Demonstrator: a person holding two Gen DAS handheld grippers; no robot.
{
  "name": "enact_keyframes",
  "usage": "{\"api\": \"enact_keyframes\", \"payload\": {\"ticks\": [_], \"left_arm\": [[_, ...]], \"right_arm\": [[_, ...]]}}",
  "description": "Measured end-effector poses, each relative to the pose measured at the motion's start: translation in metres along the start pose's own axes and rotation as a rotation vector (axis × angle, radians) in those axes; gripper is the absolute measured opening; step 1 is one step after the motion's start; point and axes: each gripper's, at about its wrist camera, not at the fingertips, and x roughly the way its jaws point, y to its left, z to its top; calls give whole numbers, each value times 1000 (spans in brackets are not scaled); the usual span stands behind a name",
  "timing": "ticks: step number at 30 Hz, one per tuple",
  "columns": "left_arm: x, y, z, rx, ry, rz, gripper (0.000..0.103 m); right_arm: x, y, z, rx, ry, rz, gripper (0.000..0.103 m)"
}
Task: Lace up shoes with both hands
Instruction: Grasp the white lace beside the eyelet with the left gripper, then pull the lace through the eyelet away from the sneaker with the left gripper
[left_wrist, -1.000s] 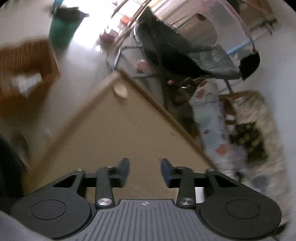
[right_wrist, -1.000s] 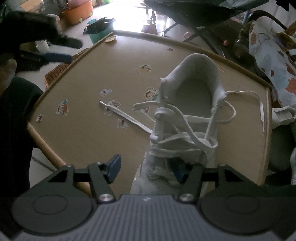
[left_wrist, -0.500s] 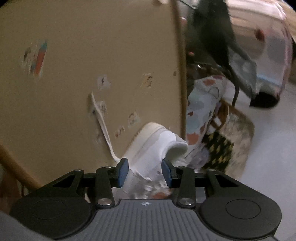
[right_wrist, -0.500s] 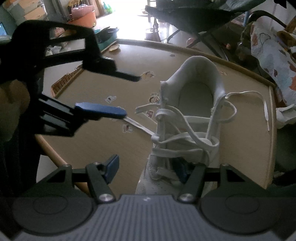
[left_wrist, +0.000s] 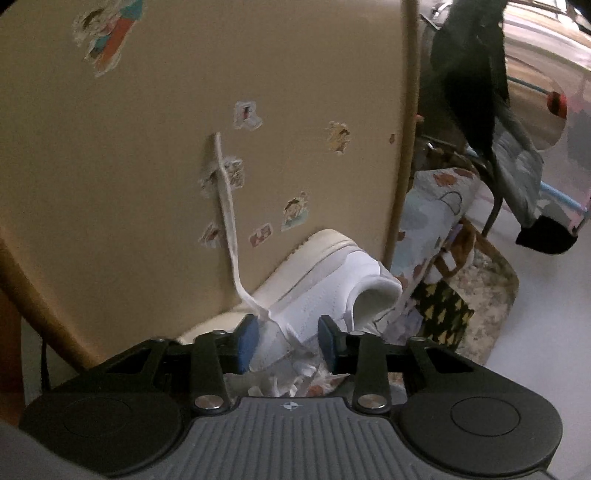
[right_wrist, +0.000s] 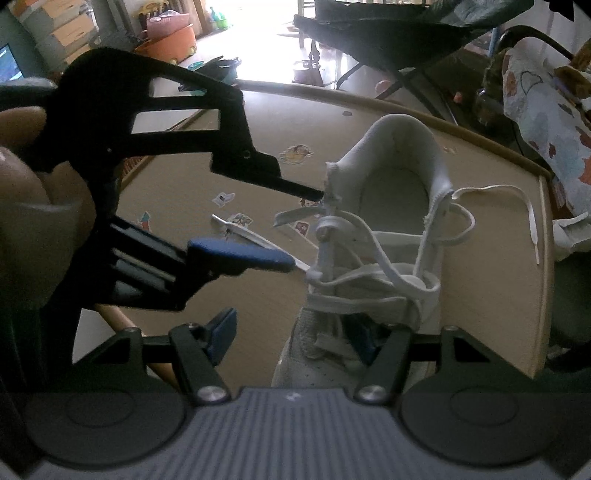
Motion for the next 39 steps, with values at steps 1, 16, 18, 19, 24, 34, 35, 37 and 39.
{"api": "enact_keyframes", "payload": {"ticks": [1, 16, 18, 19, 24, 34, 35, 37, 39], "left_arm": [[0, -2, 2, 2, -6, -1, 16], [-16, -1, 25, 143, -66, 18, 5], [-16, -3, 25, 157, -66, 30, 5], [-14, -5, 26, 165, -68, 37, 5], [-12, -11, 30, 194, -72, 50, 5], [-12, -17, 40, 247, -88, 80, 5], [-12, -17, 42, 249, -89, 81, 5], [-13, -17, 44, 253, -90, 86, 5], [-14, -16, 46, 256, -92, 89, 5]], "right_arm": [[0, 1, 0, -2, 1, 0, 67], [2, 9, -1, -36, 8, -5, 74], [2, 9, -1, -37, 9, -5, 74], [2, 9, 0, -36, 9, -4, 74], [2, 8, 0, -32, 9, -1, 74], [1, 11, 1, -36, 13, -7, 74], [1, 11, 0, -37, 14, -8, 74], [3, 11, 1, -38, 14, -9, 75], [4, 11, 1, -37, 14, -10, 75]]}}
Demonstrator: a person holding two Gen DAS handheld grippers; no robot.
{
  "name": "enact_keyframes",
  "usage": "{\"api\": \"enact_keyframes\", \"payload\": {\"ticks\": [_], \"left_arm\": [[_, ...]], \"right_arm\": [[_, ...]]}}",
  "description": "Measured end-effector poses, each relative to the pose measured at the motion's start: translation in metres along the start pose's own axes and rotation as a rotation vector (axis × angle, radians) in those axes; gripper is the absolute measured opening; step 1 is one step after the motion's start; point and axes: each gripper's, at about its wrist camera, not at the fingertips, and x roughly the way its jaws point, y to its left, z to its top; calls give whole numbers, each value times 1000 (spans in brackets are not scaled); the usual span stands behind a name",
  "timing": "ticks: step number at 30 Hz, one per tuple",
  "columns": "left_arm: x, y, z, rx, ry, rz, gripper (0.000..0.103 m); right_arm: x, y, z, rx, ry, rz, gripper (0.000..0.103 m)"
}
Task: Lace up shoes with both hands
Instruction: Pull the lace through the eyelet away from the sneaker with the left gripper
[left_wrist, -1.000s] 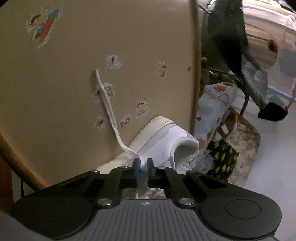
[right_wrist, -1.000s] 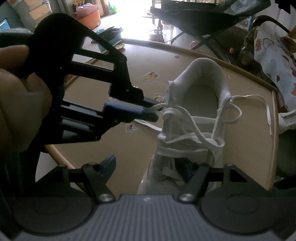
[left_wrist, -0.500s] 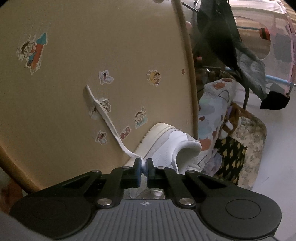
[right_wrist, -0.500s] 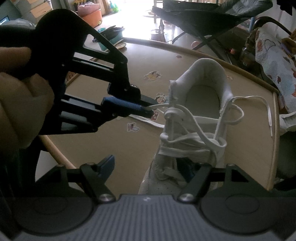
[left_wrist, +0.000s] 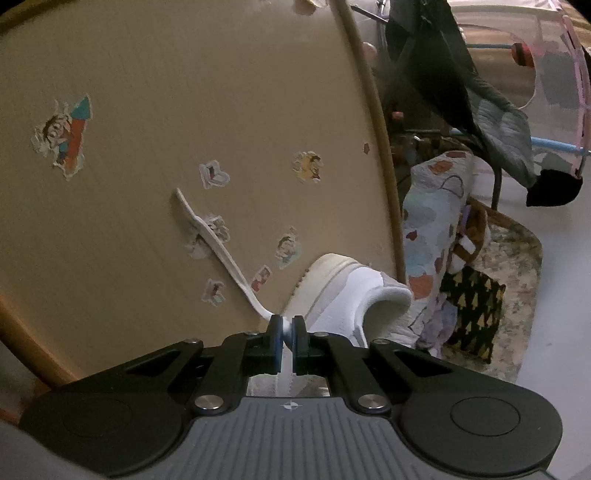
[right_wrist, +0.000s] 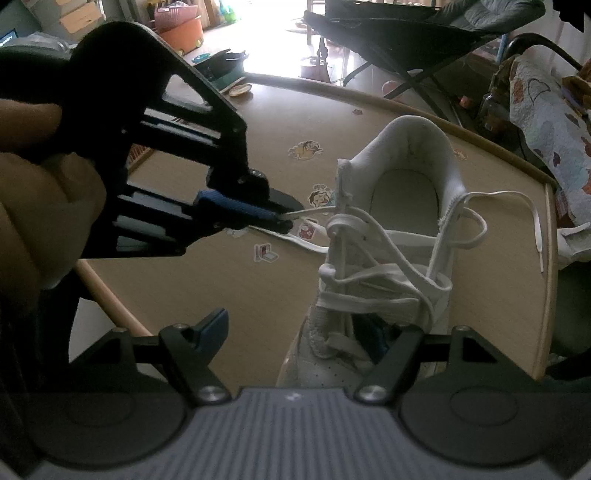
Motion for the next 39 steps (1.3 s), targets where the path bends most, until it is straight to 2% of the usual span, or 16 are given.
{"api": "enact_keyframes", "payload": {"ticks": [20, 25, 39], "left_arm": [[-7, 5, 12, 51, -36, 48, 3], [-11, 11, 19, 33, -41, 46, 1], [-11, 1, 19, 144, -50, 63, 1]], "right_arm": [[2, 0, -1, -2, 1, -5, 75], [3, 1, -1, -6, 2, -9, 75], [2, 2, -2, -16, 3, -11, 77]]}}
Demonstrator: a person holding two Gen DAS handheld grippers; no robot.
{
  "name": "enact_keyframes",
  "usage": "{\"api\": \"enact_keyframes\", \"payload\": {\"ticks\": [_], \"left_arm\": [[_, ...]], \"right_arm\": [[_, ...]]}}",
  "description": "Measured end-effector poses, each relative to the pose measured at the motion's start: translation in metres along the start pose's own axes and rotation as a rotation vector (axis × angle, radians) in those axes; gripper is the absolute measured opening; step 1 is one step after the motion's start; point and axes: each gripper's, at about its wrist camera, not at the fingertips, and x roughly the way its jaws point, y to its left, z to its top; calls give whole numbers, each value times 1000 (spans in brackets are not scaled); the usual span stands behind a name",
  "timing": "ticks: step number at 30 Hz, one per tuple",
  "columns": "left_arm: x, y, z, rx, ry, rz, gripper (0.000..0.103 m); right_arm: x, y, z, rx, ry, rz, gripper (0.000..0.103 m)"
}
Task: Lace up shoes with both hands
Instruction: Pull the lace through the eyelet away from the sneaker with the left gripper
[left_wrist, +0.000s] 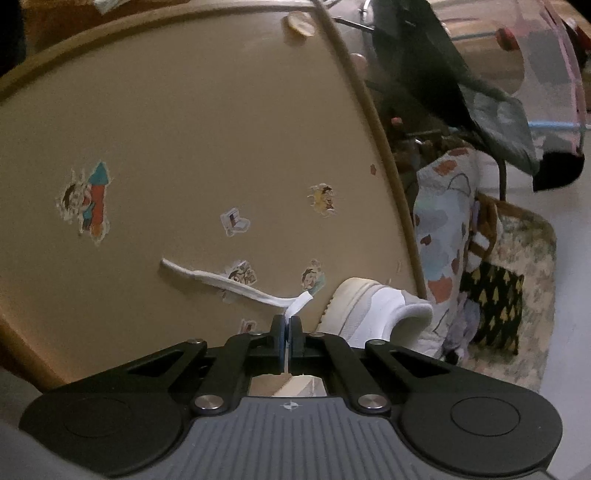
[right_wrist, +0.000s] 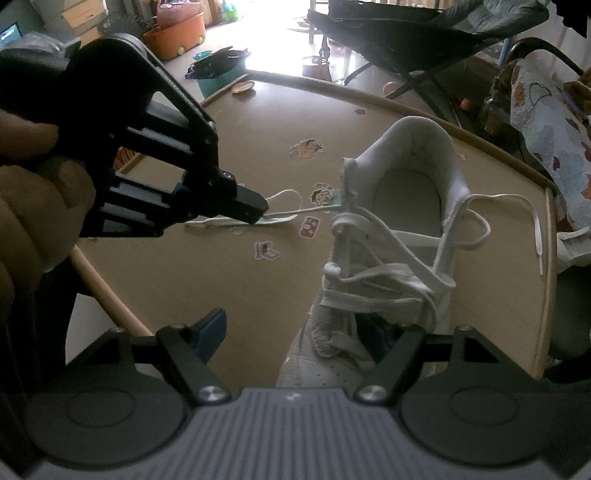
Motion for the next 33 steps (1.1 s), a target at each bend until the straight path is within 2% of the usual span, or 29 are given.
{"api": "enact_keyframes", "payload": {"ticks": [13, 23, 24, 26, 31, 33], "left_arm": [[2, -9, 3, 136, 2, 38, 1], [1, -10, 6, 186, -16, 74, 1], [1, -11, 6, 187, -19, 80, 0], [-1, -9, 8, 211, -48, 147, 0], [-13, 18, 18, 98, -55, 133, 0], [-15, 30, 21, 0, -38, 54, 0]], "right_arm": [[1, 4, -1, -11, 3, 0, 81], [2, 5, 1, -11, 4, 0, 81], [2, 6, 1, -11, 4, 0, 81], [2, 6, 1, -11, 5, 0, 81], [2, 5, 3, -10, 4, 0, 81], [3, 6, 3, -12, 5, -1, 82]]}}
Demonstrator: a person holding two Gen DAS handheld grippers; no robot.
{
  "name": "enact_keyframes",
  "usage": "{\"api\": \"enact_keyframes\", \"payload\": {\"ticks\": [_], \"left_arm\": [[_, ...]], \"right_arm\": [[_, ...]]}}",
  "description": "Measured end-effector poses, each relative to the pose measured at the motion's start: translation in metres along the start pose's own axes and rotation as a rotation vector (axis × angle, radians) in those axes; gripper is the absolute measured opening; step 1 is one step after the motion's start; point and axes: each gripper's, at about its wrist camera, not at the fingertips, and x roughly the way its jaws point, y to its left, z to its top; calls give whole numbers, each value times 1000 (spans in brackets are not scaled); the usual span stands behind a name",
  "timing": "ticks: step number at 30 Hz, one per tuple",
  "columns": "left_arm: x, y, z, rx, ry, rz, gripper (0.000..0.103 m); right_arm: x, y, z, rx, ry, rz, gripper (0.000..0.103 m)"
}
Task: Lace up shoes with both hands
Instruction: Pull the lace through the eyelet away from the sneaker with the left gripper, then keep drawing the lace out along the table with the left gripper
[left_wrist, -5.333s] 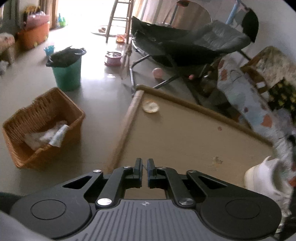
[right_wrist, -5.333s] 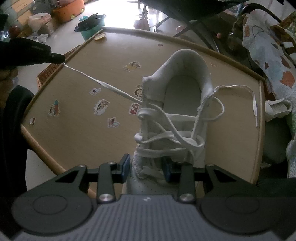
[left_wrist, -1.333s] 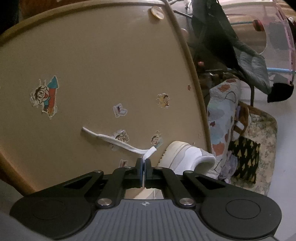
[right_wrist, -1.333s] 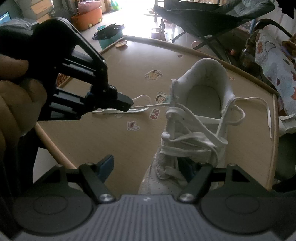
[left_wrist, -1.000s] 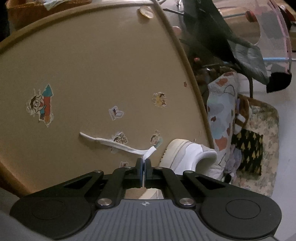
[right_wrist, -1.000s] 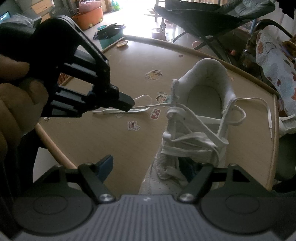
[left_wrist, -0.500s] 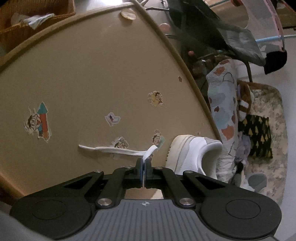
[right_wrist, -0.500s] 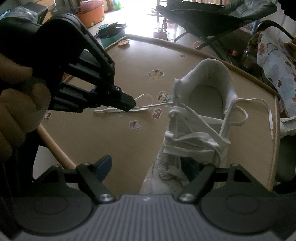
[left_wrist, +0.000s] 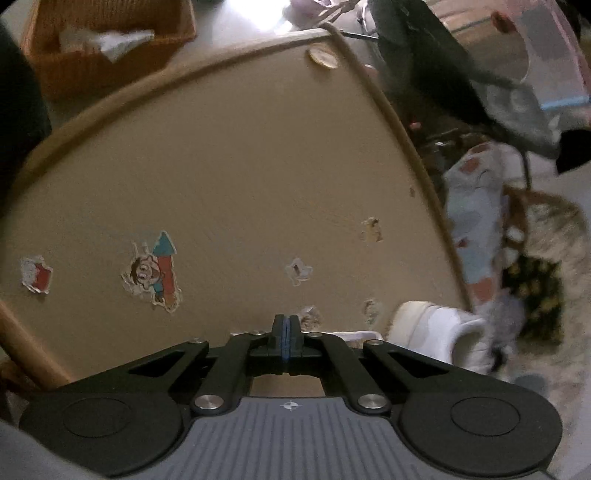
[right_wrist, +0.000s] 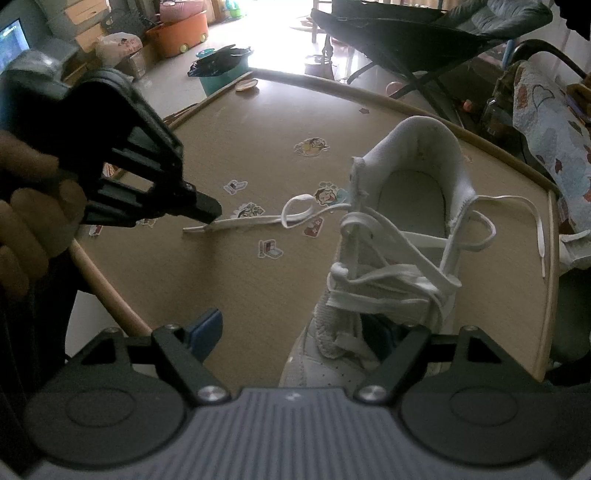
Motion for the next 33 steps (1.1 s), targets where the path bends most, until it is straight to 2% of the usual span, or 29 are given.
{"api": "enact_keyframes", "payload": {"ticks": [2, 3, 5, 6, 7, 8, 9, 10, 13, 15, 19, 20, 21, 22, 25, 27, 33], "left_arm": [[1, 9, 1, -100, 30, -83, 2], [4, 11, 0, -138, 55, -112, 7], [9, 12, -5, -201, 90, -160, 10], [12, 10, -8, -212, 98, -186, 15], [14, 6, -12, -213, 104, -202, 27], [17, 2, -16, -208, 110, -206, 35], [19, -3, -20, -201, 119, -199, 50], [22, -7, -23, -193, 126, -194, 55], [32, -15, -30, -176, 153, -160, 56], [41, -16, -35, -188, 177, -134, 56], [54, -15, -43, -232, 167, -152, 52], [56, -16, -44, -227, 157, -144, 46], [57, -18, -46, -213, 150, -150, 27], [57, -21, -47, -192, 140, -151, 18], [49, -27, -47, -136, 99, -140, 7], [42, -28, -43, -105, 69, -127, 3], [27, -37, -28, 34, 33, -81, 2]], "right_arm": [[0, 0, 0, -2, 1, 0, 82], [0, 1, -1, -2, 1, -1, 82], [0, 0, -1, -4, 1, -1, 83], [1, 0, -1, -5, 1, -1, 83], [0, 0, -2, -5, 1, -1, 83], [0, 0, -2, -5, 0, 0, 83], [0, 0, -3, -6, 0, 0, 83], [0, 0, -3, -6, 0, 0, 83], [0, 0, -4, -8, 0, 0, 84], [-1, -1, -5, -9, -1, 1, 84], [-1, 0, -5, -9, -2, 1, 84], [0, 2, -5, -8, -2, 0, 84], [0, 5, -4, -5, -3, -1, 84], [1, 5, -4, -6, -3, -1, 84], [1, 6, -4, -9, -3, -2, 85], [0, 6, -4, -10, -3, -2, 85], [-1, 9, -6, -14, -1, -4, 86]]}}
